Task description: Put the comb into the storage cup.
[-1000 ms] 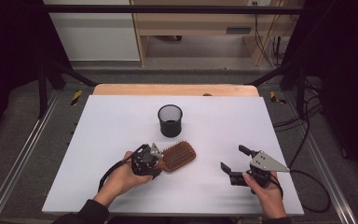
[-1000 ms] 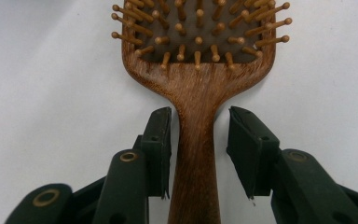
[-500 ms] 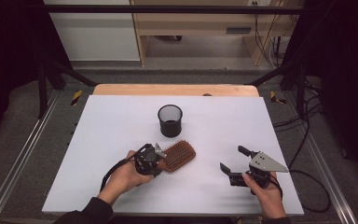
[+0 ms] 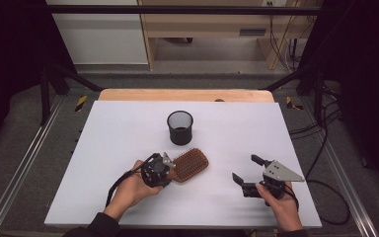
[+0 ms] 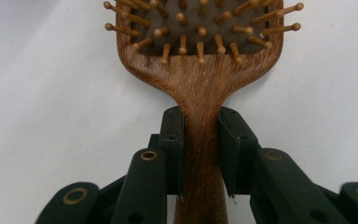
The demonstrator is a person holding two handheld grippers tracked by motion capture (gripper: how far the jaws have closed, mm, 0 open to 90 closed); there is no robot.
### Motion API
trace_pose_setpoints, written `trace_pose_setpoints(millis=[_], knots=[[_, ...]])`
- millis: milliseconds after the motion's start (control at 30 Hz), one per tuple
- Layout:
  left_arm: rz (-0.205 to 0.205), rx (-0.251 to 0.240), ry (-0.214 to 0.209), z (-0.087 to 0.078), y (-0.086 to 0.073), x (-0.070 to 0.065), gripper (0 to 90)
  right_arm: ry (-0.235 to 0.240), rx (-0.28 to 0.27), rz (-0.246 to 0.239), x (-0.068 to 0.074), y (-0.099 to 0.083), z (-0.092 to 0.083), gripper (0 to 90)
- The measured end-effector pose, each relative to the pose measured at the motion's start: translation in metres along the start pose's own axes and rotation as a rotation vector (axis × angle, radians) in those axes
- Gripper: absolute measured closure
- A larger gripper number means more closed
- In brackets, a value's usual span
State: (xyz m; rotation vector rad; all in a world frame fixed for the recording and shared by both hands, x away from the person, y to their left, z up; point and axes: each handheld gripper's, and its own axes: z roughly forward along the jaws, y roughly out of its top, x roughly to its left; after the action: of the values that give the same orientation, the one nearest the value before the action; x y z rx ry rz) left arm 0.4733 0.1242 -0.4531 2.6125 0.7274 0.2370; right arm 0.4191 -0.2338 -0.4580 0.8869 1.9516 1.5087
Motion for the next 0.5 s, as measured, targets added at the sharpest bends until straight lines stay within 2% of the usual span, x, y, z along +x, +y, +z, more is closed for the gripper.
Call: trace_pose_setpoints(millis=[167, 367, 500], knots=[[0.003, -0.038, 0.033, -0.003, -0.002, 0.0, 73.0, 0.002, -0.001, -0.002, 0.0, 0.0, 0.0, 6.6], [-0.03, -0.132, 0.046, -0.015, -0.006, 0.0, 73.0, 0.002, -0.001, 0.002, 0.0, 0.0, 0.0, 6.6], [-0.028, -0.176, 0.059, -0.022, -0.009, -0.004, 73.0, 0.005, 0.003, 0.002, 0.001, 0.001, 0.001, 6.6]])
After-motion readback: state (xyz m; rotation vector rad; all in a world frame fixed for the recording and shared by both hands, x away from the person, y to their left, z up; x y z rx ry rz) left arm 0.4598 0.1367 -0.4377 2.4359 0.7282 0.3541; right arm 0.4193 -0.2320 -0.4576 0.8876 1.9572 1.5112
